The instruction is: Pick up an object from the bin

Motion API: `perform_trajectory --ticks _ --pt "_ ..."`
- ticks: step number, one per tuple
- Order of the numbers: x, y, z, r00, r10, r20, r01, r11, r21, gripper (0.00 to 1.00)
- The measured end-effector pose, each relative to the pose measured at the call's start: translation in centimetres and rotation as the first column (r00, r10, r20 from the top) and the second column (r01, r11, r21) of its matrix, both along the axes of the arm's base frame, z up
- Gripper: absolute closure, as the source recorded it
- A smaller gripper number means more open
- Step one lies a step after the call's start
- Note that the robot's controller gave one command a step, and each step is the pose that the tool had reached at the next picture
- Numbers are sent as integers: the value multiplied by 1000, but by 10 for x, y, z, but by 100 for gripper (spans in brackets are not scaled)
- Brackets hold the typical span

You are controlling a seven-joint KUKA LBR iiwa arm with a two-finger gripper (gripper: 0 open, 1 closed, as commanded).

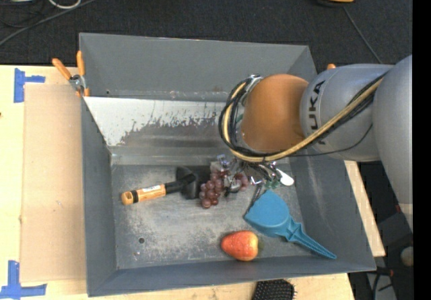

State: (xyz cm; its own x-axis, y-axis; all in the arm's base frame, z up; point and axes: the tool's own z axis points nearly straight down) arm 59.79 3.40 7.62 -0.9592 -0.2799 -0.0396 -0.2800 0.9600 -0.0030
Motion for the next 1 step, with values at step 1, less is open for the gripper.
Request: perform_trajectory --ticks 1 --pt "-5 2 29 999 -42 -6 42 999 4 100"
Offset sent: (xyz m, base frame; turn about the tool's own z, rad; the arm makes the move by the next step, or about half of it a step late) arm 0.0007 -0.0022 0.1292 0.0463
